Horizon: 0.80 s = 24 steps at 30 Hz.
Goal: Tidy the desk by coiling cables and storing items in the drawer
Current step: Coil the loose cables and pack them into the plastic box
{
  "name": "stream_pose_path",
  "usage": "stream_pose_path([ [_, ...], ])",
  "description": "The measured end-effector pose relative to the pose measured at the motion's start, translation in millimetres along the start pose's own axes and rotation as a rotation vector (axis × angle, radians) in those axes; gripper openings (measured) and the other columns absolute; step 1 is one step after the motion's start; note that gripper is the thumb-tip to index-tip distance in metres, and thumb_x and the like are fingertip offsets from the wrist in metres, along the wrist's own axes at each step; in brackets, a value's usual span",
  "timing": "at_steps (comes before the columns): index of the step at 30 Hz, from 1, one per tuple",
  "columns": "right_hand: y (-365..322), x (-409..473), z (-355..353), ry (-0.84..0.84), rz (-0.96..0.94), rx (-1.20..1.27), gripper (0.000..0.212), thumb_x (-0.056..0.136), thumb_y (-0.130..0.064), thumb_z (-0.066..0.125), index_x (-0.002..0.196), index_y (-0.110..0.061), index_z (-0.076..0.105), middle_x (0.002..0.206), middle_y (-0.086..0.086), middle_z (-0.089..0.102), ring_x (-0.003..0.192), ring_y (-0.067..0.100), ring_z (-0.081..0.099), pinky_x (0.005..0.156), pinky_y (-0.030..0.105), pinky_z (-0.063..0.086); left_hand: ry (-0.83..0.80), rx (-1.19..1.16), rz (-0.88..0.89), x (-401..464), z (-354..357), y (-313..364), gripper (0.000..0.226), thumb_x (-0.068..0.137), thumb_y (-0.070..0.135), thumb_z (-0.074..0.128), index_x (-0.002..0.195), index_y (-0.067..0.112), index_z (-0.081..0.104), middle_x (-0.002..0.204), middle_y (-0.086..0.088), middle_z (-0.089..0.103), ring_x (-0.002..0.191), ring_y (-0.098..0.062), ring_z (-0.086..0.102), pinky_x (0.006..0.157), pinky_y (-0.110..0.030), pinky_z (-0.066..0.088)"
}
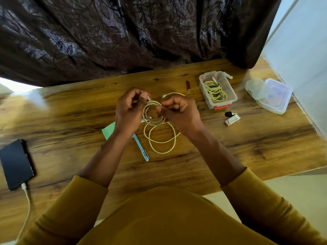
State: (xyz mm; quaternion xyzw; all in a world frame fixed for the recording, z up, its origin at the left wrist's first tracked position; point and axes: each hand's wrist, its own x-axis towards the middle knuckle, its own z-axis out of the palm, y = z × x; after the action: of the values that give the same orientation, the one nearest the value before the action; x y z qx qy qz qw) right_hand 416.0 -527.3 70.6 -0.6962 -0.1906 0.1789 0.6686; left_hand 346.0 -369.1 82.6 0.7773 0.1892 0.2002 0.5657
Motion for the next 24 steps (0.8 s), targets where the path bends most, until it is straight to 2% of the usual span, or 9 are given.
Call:
stream_pose_path([
  [3,-0.9,-1.6,0.3,-0.006,0.037,0.029,0.009,0.089,-0.003,0.078,0.096,0.000,0.072,0.088,0.015,0.079,0.082,0.042,0.076,0.072,0.063,0.062,0.099,0.077,-0.033,-2.5,8.9,-0.9,0.019,0.109,0.026,0.053,0.104,0.015,0.068,0.095,0.001,0.074,0.083,-0.013,0.072,0.069,-0.030,0.060],
  [5,-1.3,-4.4,-2.0,-0.013,0.065,0.042,0.009,0.090,-0.001,0.077,0.097,0.003,0.071,0.088,0.017,0.078,0.082,0.040,0.076,0.073,0.056,0.064,0.226,0.086,-0.104,-1.3,10.5,0.0,0.020,0.110,0.029,0.049,0.107,0.016,0.063,0.097,0.000,0.071,0.083,-0.014,0.071,0.072,-0.037,0.062],
  [7,1.8,-9.6,-5.5,-0.004,0.110,0.066,0.011,0.091,0.000,0.075,0.098,0.006,0.070,0.086,0.018,0.078,0.079,0.036,0.076,0.072,0.050,0.064,0.316,-0.032,-0.201,5.0,1.4,4.4,0.019,0.112,0.029,0.044,0.108,0.016,0.057,0.095,-0.001,0.069,0.080,-0.016,0.072,0.072,-0.043,0.064],
  [10,7.4,-16.0,-10.8,0.036,0.162,0.152,0.014,0.092,0.001,0.073,0.100,0.010,0.068,0.087,0.019,0.077,0.077,0.029,0.076,0.069,0.044,0.065,0.234,-0.218,-0.194,10.7,-12.6,12.9,0.020,0.113,0.027,0.043,0.110,0.011,0.054,0.090,-0.011,0.071,0.072,-0.022,0.076,0.060,-0.035,0.063],
  [13,4.4,-16.5,-9.4,0.073,0.155,0.187,0.009,0.093,0.001,0.072,0.098,0.007,0.069,0.090,0.025,0.076,0.078,0.032,0.076,0.065,0.038,0.064,0.126,-0.197,-0.188,3.5,-5.0,17.2,0.021,0.112,0.026,0.046,0.111,0.009,0.059,0.091,-0.011,0.075,0.076,-0.021,0.077,0.060,-0.033,0.062],
  [17,-7.6,-13.3,-2.2,0.084,0.151,0.186,0.015,0.092,-0.001,0.074,0.104,0.007,0.070,0.094,0.021,0.078,0.080,0.030,0.078,0.062,0.033,0.062,0.127,-0.151,-0.245,-4.0,9.7,10.1,0.021,0.112,0.022,0.046,0.101,0.016,0.063,0.093,-0.005,0.073,0.074,-0.011,0.075,0.057,-0.024,0.056],
  [19,-12.2,-12.6,-0.2,0.083,0.145,0.182,0.017,0.093,-0.001,0.074,0.106,0.008,0.070,0.094,0.020,0.078,0.078,0.026,0.078,0.061,0.030,0.061,0.136,-0.167,-0.268,-3.9,10.9,8.8,0.022,0.112,0.022,0.046,0.100,0.017,0.064,0.095,-0.005,0.072,0.078,-0.013,0.074,0.059,-0.025,0.057],
  [21,-15.2,-12.7,0.2,0.072,0.146,0.189,0.014,0.093,-0.002,0.074,0.105,0.005,0.071,0.093,0.017,0.079,0.078,0.025,0.078,0.062,0.033,0.062,0.106,-0.194,-0.253,-4.5,10.1,9.1,0.024,0.111,0.021,0.047,0.096,0.020,0.065,0.093,-0.002,0.072,0.077,-0.012,0.072,0.062,-0.028,0.058],
  [24,-19.7,-13.0,-0.5,0.029,0.180,0.218,0.012,0.092,-0.005,0.076,0.103,-0.001,0.072,0.091,0.014,0.079,0.080,0.026,0.078,0.065,0.038,0.063,0.024,-0.212,-0.211,-5.4,8.6,8.3,0.023,0.110,0.022,0.051,0.097,0.022,0.070,0.097,-0.003,0.076,0.084,-0.019,0.074,0.072,-0.038,0.061],
])
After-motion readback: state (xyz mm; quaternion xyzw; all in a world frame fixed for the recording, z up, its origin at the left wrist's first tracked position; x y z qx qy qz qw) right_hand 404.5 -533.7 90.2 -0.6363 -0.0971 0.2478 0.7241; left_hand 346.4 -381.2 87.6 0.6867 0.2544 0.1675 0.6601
